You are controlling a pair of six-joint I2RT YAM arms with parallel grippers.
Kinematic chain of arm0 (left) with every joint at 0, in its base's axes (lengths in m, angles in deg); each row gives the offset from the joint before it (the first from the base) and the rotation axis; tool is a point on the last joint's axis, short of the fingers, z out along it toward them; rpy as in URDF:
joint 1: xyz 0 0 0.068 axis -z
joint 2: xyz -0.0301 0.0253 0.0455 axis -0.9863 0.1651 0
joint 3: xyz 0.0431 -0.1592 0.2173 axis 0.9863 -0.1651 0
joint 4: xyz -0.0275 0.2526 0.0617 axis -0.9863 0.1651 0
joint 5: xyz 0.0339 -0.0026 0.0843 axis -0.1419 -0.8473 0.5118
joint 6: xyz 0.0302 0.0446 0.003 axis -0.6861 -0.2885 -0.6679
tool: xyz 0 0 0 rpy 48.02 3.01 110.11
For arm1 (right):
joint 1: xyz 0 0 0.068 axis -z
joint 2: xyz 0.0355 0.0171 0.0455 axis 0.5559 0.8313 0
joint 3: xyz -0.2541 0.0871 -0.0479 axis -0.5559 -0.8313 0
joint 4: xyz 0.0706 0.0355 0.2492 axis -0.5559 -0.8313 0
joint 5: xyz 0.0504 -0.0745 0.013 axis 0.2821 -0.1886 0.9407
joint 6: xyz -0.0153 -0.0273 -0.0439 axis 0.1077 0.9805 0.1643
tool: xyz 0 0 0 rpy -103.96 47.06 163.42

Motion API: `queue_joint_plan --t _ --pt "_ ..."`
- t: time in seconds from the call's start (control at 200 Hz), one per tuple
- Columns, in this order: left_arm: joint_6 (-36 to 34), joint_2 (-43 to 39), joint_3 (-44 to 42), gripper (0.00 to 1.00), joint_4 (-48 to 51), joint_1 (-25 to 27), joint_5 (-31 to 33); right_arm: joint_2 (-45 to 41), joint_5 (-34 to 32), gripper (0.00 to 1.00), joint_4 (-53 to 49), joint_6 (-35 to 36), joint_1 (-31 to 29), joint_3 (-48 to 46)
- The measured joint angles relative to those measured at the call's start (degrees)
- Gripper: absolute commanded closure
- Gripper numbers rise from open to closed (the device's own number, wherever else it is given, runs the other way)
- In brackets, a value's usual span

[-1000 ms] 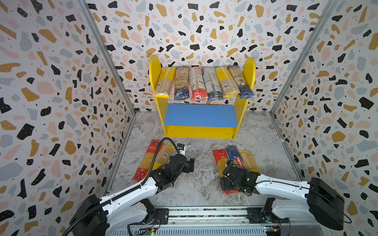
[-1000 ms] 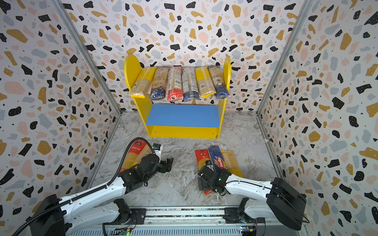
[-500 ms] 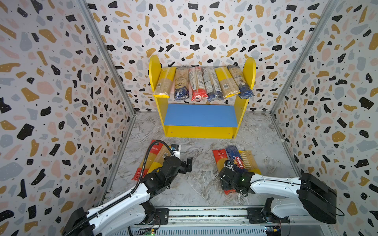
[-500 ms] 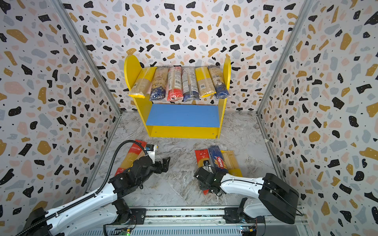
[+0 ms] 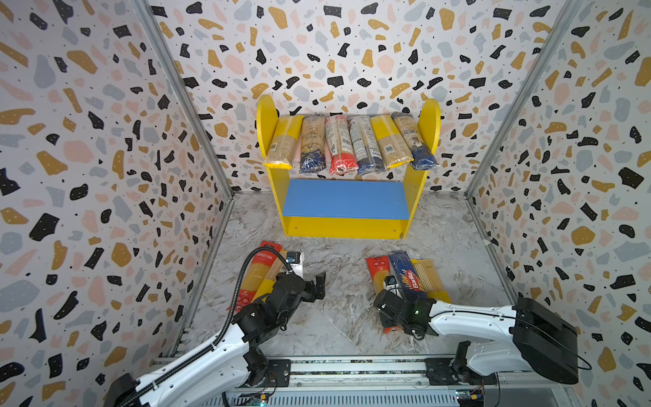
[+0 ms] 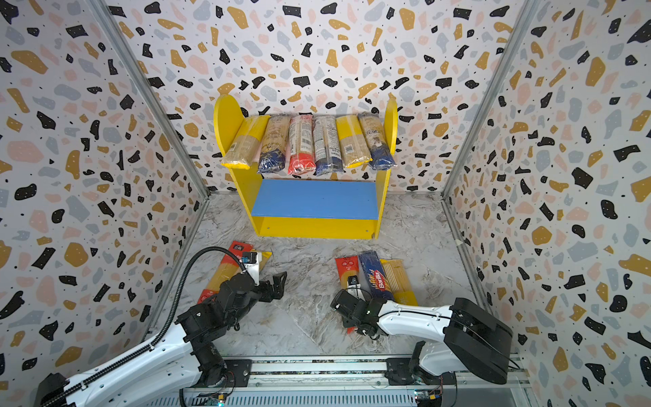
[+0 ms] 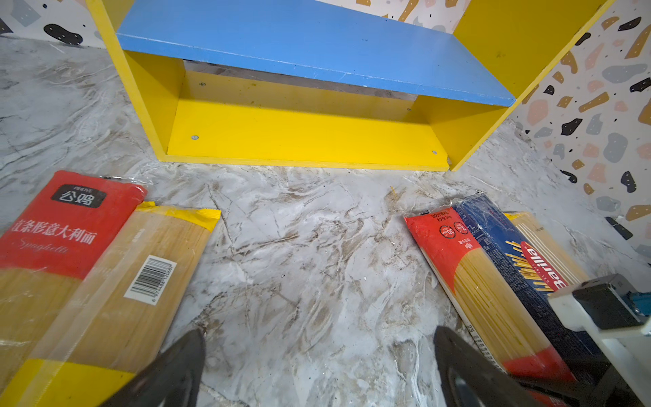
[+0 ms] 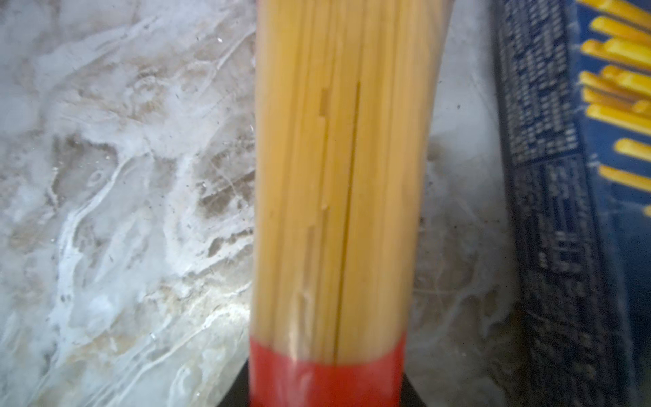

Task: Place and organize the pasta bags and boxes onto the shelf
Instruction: 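Close the right gripper on the red-topped bag's end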

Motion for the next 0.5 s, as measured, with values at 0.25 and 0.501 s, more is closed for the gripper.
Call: queue_joint_plan --t 0.25,0.501 --pt "0.68 -0.74 0.00 0.00 0.02 0.00 0.79 -2.21 1.73 1.00 -1.46 0.68 -0.07 0.00" --pt "1.20 -1.03 0.00 0.00 1.51 0.00 0.81 -4.48 4.04 1.00 -2.82 3.54 1.53 0.00"
